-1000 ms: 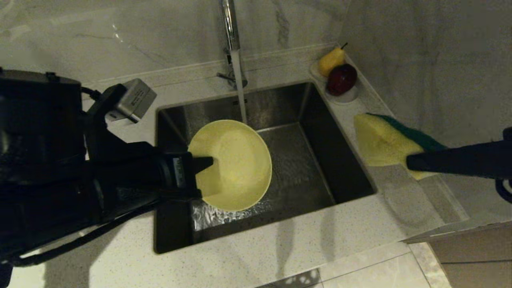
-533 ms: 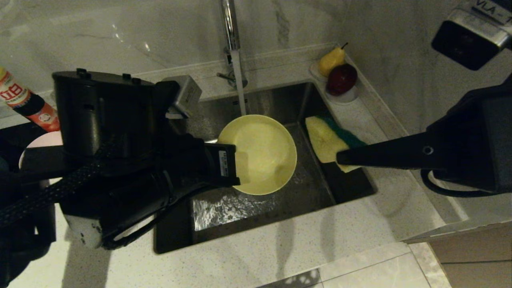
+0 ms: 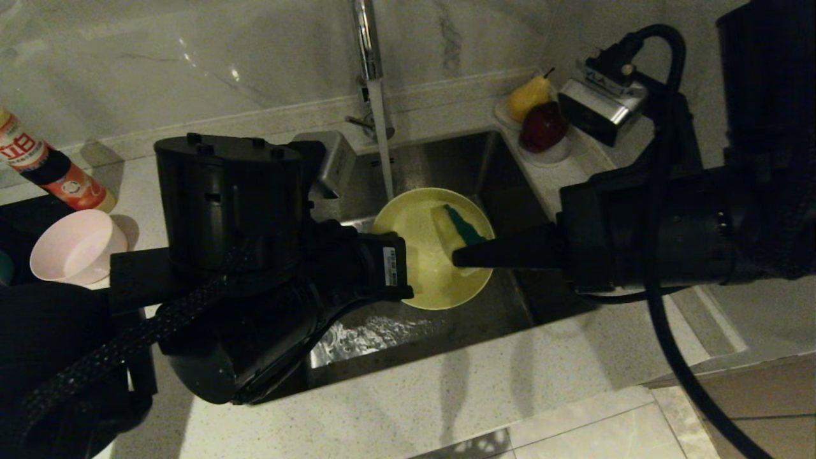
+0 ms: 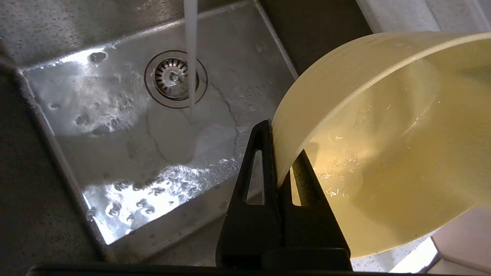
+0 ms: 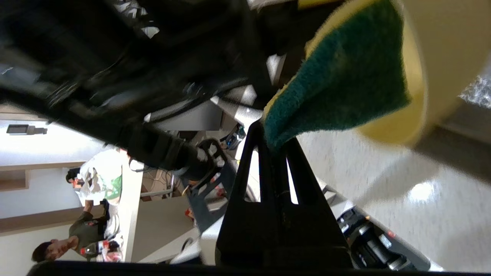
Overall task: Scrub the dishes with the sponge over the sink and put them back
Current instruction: Wipe the bowl
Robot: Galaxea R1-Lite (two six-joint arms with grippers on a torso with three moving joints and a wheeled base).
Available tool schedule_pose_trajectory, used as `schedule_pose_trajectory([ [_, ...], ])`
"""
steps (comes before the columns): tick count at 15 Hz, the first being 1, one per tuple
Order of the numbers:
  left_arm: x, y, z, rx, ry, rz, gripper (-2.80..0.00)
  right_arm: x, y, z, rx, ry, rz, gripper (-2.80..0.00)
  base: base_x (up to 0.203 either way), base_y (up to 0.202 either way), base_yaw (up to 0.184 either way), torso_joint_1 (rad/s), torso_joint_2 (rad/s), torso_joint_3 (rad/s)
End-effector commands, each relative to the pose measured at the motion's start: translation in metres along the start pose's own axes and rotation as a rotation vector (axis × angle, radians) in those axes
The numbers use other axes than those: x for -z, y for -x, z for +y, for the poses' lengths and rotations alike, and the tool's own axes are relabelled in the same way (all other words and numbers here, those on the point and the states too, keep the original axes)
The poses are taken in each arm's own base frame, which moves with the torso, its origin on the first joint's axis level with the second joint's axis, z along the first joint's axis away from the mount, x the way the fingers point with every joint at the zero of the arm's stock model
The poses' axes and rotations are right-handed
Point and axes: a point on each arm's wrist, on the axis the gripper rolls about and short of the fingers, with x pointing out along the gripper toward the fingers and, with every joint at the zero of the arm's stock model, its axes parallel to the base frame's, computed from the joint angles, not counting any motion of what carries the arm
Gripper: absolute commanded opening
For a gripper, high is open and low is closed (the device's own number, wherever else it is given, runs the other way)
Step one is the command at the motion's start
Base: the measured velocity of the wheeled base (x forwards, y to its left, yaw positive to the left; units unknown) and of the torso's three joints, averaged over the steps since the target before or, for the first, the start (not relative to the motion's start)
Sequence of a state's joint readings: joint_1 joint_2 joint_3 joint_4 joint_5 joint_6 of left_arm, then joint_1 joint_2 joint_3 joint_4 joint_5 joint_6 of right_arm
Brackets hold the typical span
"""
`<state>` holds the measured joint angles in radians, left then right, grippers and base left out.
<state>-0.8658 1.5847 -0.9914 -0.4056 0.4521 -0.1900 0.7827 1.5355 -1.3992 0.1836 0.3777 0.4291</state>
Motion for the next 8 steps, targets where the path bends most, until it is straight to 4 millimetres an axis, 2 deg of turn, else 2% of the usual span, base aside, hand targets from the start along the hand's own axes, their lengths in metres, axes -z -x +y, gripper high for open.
schedule_pose_trajectory([
  [1,-0.002,0.004,0.001,0.007,0.007,-0.01,-2.8,0.002,-0.03,-0.018,0.023,-0.02,0.025,-2.8,0.0,0.0,0.0,0.0,0.0,0.0],
  [3,-0.003,0.006,0.002,0.009,0.016,-0.011,-2.8,-0.005,-0.039,-0.031,0.052,-0.03,0.008,-2.8,0.0,0.0,0.0,0.0,0.0,0.0],
  [8,0.005,0.012,0.001,0.03,0.019,-0.01,-2.8,-0.019,-0.044,-0.037,0.064,-0.028,-0.026,-2.8,0.0,0.0,0.0,0.0,0.0,0.0],
])
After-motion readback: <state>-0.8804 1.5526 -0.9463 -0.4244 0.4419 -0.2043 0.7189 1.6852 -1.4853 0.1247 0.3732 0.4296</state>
